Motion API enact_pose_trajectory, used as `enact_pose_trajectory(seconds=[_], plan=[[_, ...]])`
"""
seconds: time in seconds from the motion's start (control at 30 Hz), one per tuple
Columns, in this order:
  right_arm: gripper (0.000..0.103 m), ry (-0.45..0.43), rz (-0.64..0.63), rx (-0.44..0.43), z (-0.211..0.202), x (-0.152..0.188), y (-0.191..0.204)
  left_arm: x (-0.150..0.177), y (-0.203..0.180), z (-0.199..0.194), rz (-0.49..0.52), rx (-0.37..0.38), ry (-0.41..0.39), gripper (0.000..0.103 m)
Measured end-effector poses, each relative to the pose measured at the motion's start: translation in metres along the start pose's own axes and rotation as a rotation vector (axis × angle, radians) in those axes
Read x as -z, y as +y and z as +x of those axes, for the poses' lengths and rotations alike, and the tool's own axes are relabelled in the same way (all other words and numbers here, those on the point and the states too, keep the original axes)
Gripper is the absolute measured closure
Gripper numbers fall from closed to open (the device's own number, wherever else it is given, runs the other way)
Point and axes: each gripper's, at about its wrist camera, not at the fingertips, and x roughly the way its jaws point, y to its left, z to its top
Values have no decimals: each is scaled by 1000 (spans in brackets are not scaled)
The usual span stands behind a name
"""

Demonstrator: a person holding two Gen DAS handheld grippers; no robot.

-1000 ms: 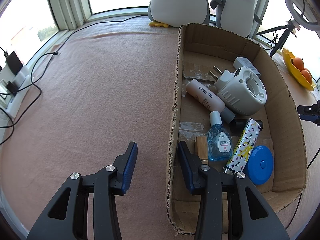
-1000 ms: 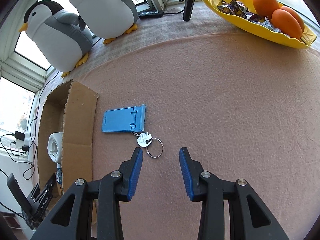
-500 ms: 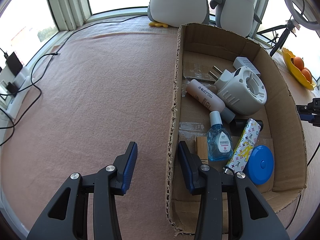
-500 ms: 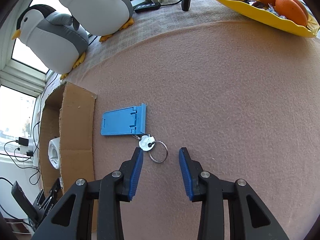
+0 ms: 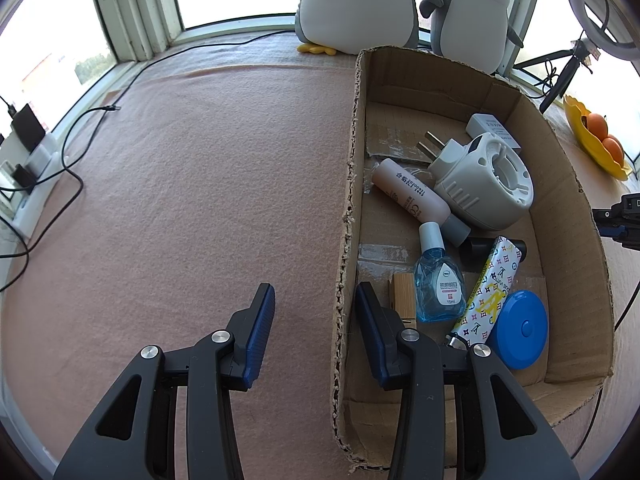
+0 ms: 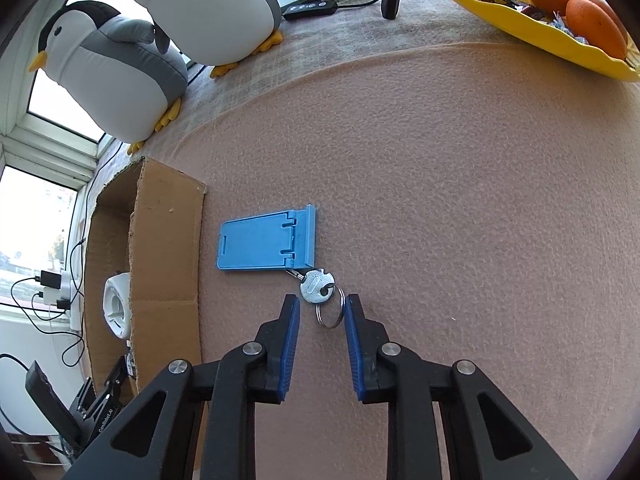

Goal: Organize rigid objects
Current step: 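Move the right tool to the key ring and grasp it, then carry the key ring with the right tool into the box and release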

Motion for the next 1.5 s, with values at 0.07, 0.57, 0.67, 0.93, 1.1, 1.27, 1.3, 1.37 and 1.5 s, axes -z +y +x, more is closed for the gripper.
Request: enact_pose_trajectory(seconds=[0.07, 0.57, 0.67, 0.93, 1.1, 1.27, 1.3, 1.37, 1.5], plan=[[86, -2, 0, 7, 1, -1, 0, 0, 0, 0, 0, 0, 0, 62], [101, -60, -119, 108, -10, 5, 18, 0, -1, 0, -2, 0, 0, 62], [101, -81, -138, 113, -18, 7, 22, 0, -1, 0, -2, 1, 0, 62], [101, -146, -218, 84, -52, 20, 51, 0, -1, 0, -1, 0, 0, 62], [101, -175, -289, 56, -72, 31, 78, 0, -1, 0, -1, 0, 0, 62], [101, -191, -365, 37, -81, 46, 106, 0, -1, 0, -2, 1, 0, 62], [101, -192, -379, 31, -83, 49, 111, 0, -1, 0, -1, 0, 0, 62], [101, -192, -408, 22, -83, 54, 123, 0, -1, 0, -1, 0, 0, 62], [101, -184, -463, -7, -81, 65, 144, 0, -1, 0, -1, 0, 0, 62]])
